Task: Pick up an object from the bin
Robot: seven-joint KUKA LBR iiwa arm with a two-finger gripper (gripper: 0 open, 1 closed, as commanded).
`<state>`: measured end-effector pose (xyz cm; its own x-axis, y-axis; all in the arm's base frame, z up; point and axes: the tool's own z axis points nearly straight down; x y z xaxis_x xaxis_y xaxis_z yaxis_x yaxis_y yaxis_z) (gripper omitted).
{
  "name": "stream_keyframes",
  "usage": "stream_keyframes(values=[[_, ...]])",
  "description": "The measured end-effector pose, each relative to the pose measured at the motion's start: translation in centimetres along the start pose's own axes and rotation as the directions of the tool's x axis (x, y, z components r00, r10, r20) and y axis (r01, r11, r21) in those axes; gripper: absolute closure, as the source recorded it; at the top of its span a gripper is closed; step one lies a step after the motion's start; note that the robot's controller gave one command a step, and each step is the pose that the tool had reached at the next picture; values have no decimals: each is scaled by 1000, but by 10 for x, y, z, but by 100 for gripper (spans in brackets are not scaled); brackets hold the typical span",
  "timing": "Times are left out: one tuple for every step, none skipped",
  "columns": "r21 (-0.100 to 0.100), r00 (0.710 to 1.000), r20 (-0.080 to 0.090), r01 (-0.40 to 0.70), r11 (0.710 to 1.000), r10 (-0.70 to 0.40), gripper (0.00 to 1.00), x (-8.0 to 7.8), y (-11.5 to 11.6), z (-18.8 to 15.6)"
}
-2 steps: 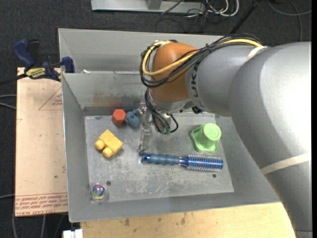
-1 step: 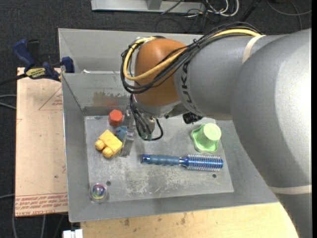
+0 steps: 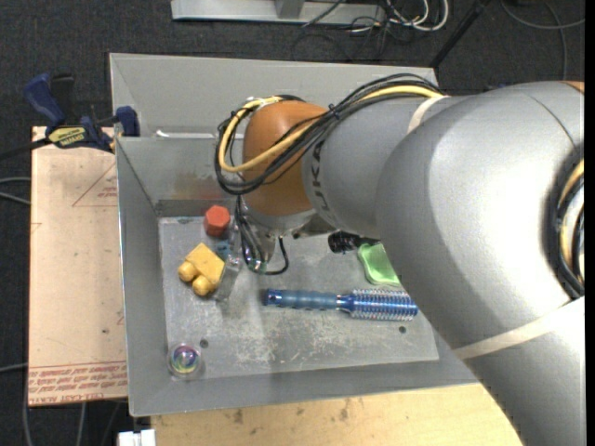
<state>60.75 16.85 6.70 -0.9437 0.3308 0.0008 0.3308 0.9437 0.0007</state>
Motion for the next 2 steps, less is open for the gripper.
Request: stream_keyframes(values=[[-2,1000,3,1,1000,-1,100,-1,1,-4],[-4,1000,4,23,1000,-23,100,37,0,-70]])
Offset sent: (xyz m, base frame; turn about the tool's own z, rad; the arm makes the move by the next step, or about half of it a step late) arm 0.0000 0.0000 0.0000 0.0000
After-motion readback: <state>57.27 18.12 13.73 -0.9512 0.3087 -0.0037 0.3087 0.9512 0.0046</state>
